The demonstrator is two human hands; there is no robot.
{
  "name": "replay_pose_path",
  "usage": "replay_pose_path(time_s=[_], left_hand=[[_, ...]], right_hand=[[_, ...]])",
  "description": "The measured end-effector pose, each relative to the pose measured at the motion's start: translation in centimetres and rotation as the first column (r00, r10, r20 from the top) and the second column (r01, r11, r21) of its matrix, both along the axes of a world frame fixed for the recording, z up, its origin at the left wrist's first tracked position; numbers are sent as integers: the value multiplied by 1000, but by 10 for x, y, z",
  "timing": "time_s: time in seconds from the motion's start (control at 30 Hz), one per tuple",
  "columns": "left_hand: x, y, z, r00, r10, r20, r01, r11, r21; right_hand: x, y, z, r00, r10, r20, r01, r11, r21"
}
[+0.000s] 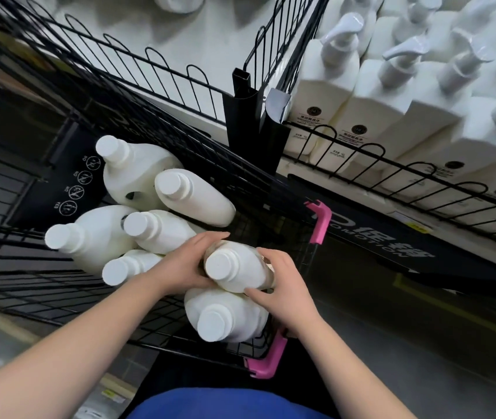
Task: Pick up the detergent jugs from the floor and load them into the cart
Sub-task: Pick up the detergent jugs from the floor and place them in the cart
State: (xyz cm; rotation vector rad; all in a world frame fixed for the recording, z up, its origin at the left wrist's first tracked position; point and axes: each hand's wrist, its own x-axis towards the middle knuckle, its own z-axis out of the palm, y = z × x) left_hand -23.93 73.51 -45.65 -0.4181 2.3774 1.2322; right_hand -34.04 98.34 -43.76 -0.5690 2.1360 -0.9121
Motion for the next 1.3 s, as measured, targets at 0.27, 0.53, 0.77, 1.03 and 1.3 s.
replay_pose_path(time_s=[0.27, 0.53, 0.77, 1.03, 1.3], left_hand=[[-2, -16, 70, 989, 33, -144, -35, 999, -12], [-21, -22, 195, 869, 112, -482, -120, 993, 14], [-31, -10, 267, 754, 13, -656, 10, 999, 31], [-63, 52, 286, 688, -145, -711, 300, 949, 97], [-93, 204, 293, 591, -400, -700, 610, 790, 64]], right_hand=[[-19, -4, 66, 993, -23, -117, 1, 983, -184], [-33, -15, 175, 935, -111, -337, -29, 923, -385], [-18, 2, 255, 873, -258, -413, 12, 859, -511], [34, 69, 271, 772, -524, -359, 281, 789, -547], [91, 209, 283, 493, -801, -340, 542, 588, -601]])
